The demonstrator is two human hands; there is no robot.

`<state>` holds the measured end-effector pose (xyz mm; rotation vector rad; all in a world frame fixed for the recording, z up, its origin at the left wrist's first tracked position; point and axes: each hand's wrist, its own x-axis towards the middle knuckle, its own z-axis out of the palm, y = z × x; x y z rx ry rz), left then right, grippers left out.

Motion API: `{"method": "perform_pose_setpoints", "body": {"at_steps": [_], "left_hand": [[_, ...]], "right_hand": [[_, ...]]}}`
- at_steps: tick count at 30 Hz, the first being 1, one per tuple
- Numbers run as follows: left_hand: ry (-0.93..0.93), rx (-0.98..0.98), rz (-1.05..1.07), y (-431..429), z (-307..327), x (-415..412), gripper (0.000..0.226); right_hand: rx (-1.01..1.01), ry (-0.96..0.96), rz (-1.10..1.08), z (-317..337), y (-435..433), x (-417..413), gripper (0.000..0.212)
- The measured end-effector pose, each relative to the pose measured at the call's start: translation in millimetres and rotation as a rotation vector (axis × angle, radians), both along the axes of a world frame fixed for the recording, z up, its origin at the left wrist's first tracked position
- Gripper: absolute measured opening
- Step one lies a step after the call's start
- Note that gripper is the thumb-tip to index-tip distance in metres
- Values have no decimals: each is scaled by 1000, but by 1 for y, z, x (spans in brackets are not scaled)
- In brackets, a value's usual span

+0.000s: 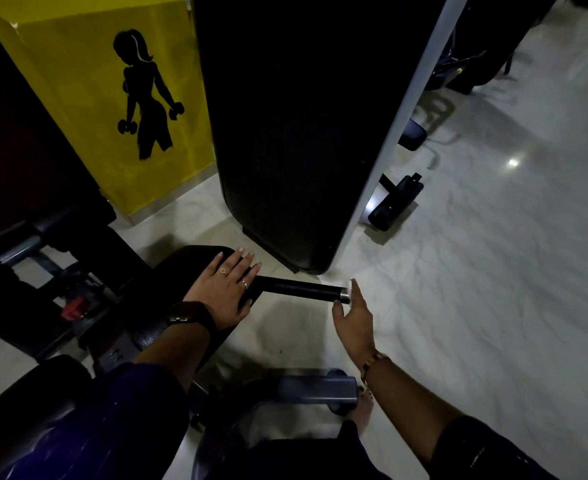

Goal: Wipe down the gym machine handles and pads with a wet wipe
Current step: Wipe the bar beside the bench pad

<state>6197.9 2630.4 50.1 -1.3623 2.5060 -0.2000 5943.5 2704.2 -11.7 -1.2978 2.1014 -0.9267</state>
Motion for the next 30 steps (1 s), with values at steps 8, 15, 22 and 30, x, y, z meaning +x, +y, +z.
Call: {"method": "perform_pose_setpoints", "body": {"at_steps": [8, 15, 22, 30], "left_hand": [[8, -5, -5, 0, 0, 0, 72], [8, -3, -4, -1, -2, 0, 72], [53, 2, -8, -3, -4, 1, 73], [34, -33, -27, -3, -7, 1, 76]], "right_hand": [[-23, -96, -49, -7, 24, 27, 70], [-42, 147, 116, -2, -3, 9, 58], [-17, 15, -62, -2, 1, 5, 58], [-165, 476, 204, -19, 9, 14, 56]]}}
